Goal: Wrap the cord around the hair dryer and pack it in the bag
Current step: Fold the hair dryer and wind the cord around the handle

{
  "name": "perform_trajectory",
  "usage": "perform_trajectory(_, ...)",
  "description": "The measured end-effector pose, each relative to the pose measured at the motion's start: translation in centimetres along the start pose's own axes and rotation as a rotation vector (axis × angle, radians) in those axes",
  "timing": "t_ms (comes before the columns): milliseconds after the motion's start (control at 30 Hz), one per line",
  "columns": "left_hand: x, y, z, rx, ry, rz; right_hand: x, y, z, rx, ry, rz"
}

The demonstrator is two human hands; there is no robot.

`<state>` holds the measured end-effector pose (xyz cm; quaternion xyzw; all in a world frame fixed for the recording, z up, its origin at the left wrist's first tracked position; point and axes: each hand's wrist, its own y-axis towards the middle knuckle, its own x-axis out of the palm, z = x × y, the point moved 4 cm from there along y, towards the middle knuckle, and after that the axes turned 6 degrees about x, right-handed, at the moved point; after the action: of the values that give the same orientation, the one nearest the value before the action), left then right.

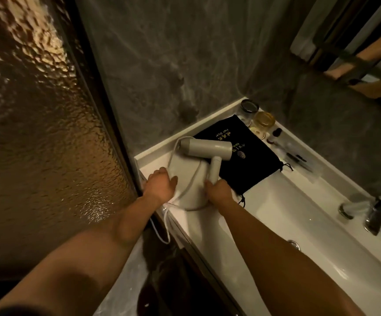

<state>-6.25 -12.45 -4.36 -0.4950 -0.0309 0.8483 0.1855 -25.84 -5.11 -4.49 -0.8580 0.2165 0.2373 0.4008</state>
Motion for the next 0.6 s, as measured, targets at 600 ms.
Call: perform_trajectory(600, -8.7, -13.5, -4.0, -0.193, -0.432, 0.577, -6.5, -10.4, -2.0, -0.037, 0.627, -0.628)
